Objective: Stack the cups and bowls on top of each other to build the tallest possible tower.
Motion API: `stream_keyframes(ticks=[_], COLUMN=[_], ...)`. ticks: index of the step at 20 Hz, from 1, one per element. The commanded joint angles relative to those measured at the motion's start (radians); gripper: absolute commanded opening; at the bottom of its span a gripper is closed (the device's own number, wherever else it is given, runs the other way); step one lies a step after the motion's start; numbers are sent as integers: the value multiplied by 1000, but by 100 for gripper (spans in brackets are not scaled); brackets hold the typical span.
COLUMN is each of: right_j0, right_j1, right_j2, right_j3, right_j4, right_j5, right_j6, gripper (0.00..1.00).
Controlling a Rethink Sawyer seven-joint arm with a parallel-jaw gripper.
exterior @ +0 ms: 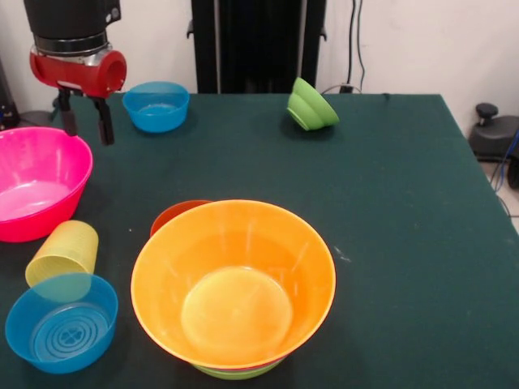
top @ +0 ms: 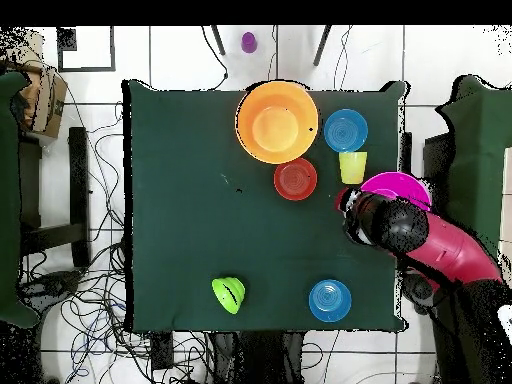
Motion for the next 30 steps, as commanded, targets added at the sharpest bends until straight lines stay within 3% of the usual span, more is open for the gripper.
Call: stream_keyframes(ticks=[1,11,16,30], right_j0=[-1,46,62,38], right_j1=[54,53,150,166], right_j2=[115,73,61,95], right_j3=[27,1,-49,-44], right_j4=[-120,-179,-209,-193], right_j5=[-56,-70,-139,-142], right_j6=[-116,-52,-18,-23], gripper=[100,100,100,100])
